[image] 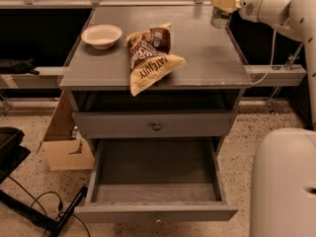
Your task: Place 7up can into middle drawer
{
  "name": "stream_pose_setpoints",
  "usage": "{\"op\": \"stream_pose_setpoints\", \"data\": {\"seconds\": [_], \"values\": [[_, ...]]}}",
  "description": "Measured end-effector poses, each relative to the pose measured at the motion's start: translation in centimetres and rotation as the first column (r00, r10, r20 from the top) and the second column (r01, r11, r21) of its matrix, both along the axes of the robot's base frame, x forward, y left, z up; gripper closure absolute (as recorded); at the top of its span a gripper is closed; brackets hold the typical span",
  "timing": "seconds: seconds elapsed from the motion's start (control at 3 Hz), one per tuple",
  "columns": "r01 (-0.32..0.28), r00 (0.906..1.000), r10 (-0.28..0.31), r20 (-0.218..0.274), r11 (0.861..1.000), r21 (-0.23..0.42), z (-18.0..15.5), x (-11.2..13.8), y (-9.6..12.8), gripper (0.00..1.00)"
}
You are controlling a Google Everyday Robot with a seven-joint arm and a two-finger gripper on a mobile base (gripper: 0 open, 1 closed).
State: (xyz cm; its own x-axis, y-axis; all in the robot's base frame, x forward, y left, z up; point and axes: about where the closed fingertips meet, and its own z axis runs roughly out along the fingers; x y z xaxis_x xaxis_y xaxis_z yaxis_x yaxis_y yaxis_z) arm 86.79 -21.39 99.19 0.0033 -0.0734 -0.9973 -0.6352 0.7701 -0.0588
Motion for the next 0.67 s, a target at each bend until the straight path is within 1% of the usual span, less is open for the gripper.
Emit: {"op": "stream_pose_setpoints", "data": {"seconds": [0.33,0.67], "values": [[-0.012,0.9997,0.012,0.02,1.0,-0.004,2.6,-5.3,-2.8,1.0],[-0.006,0.9992,0.006,0.04,1.0,0.004,5.6,-12.4,-5.8,1.0]]}}
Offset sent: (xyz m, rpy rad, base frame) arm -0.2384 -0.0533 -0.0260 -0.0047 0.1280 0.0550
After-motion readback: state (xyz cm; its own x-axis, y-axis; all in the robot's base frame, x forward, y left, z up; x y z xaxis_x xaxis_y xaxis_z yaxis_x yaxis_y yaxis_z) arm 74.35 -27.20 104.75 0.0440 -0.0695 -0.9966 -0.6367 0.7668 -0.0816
